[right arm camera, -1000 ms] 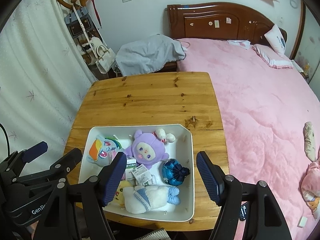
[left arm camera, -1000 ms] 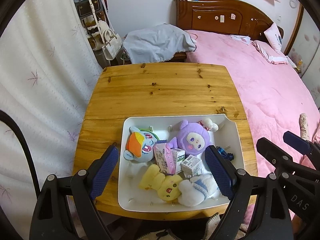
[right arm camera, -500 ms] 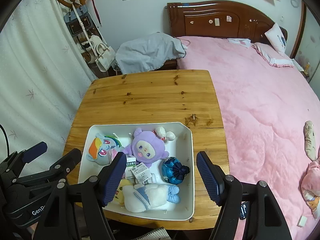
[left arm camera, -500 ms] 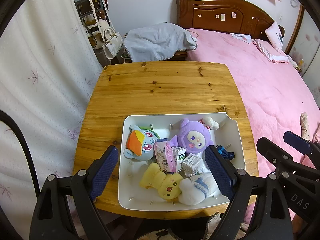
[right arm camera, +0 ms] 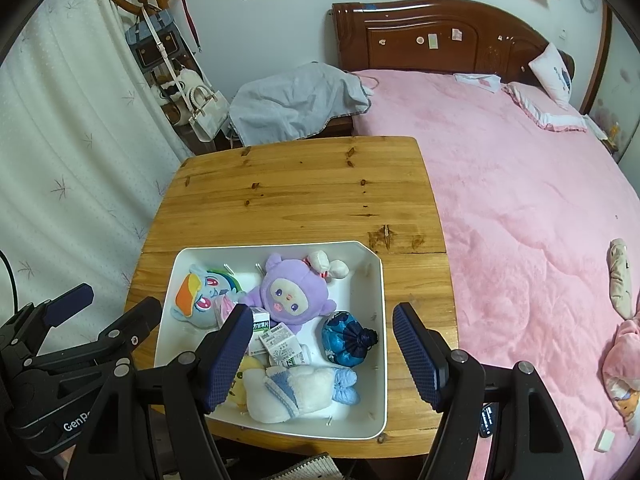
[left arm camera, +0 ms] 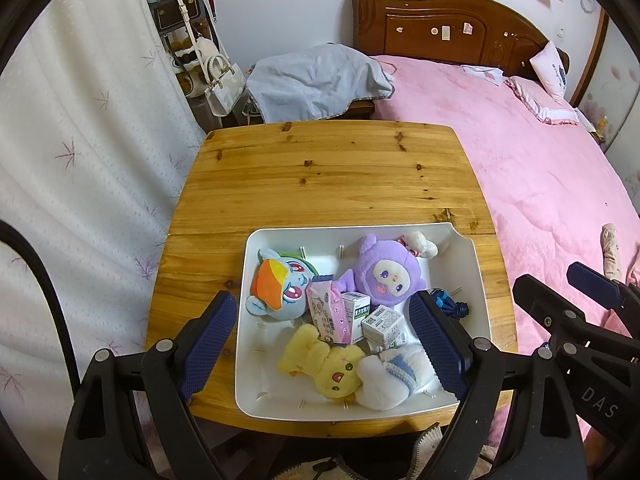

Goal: Organize objects

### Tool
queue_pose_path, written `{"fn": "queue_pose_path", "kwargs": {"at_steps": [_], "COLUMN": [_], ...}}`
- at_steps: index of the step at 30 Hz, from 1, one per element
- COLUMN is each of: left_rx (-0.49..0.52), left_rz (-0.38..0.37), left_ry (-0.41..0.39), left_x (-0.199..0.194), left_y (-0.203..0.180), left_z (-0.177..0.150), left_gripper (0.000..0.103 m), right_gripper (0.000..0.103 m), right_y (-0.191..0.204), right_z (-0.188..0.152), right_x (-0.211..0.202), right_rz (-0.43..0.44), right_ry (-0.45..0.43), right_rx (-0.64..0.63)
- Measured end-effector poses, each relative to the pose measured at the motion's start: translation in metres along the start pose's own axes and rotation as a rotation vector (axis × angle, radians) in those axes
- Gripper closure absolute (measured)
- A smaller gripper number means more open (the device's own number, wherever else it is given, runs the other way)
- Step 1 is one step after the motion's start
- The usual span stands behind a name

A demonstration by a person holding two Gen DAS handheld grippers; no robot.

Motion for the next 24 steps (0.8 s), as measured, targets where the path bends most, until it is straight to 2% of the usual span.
{"fn": "queue_pose_path", "kwargs": {"at_steps": [24], "left_rx": [-0.006], "left_rz": [0.002], "left_ry": [0.007], "left_x": [0.0004], "left_y": [0.0027], "left_z": [-0.0080], "left_gripper": [0.013], "right_gripper": [0.030], "right_y": [-0.0003], "right_z": [-0.0064], "right_x": [-0.0006], "right_rz": [0.001], "right_ry": [0.003], "right_rx": [-0.001]}}
Point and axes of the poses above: each gripper's, at about its wrist camera, not at the fingertips, and x roughly the way its jaws point, y to its left, z to its top, the point moved 3 cm from there along x, roughly the way its jaws point, and after that the axes turned 2 degrees about y, right-handed, at the moved point
